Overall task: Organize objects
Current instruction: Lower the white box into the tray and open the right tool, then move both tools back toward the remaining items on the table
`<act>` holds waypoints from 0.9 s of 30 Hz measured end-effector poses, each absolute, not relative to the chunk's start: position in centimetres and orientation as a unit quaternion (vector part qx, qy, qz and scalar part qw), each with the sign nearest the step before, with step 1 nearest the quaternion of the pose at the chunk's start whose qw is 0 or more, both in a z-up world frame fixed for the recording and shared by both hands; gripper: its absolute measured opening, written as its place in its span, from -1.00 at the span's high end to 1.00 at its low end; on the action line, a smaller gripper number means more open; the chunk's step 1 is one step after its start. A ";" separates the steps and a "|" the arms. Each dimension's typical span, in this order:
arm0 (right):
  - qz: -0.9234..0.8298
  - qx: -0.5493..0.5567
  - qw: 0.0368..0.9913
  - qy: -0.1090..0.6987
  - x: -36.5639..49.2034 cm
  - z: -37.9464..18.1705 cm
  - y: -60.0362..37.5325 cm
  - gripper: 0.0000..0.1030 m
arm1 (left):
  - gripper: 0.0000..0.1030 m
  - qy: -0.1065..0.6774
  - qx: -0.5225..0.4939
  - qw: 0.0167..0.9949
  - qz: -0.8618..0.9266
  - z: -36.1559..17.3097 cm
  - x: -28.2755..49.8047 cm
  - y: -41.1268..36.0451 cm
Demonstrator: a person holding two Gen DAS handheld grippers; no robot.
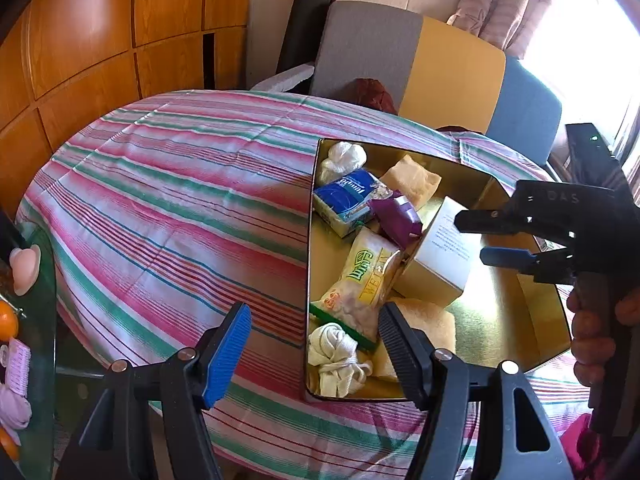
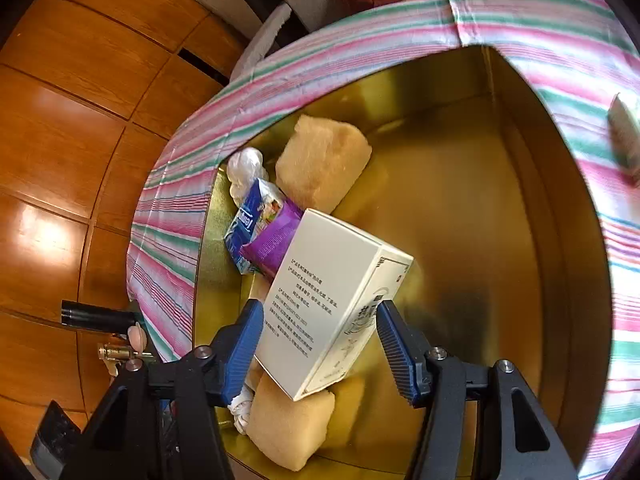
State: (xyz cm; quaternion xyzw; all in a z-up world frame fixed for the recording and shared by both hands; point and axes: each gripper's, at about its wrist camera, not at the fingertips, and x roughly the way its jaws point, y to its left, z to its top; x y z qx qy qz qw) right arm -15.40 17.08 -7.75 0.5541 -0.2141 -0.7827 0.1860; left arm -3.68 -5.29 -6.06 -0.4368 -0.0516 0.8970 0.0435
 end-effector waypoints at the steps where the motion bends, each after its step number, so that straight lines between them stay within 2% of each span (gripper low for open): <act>1: -0.788 0.548 0.186 -0.209 -15.6 -7.4 17.1 -0.28 | -0.30 -0.052 -0.435 0.045 0.898 -5.9 -3.6 -5.2; 7: -0.826 0.510 0.188 -0.151 -13.8 -4.8 17.7 -0.40 | -0.30 -0.048 -0.423 0.054 0.903 -4.9 -3.0 -4.6; 13: -0.871 0.456 0.174 -0.058 -11.2 -2.3 18.9 -0.41 | -0.30 -0.030 -0.414 0.056 0.908 -4.0 -2.6 -3.7; 19: -0.891 0.426 0.156 -0.024 -9.4 -0.7 22.1 -0.45 | -0.30 -0.014 -0.406 0.066 0.912 -3.1 -2.2 -2.3; 27: -0.913 0.401 0.079 -0.005 -8.7 1.2 30.1 -0.50 | -0.30 0.004 -0.395 0.090 0.914 -1.7 -1.8 0.2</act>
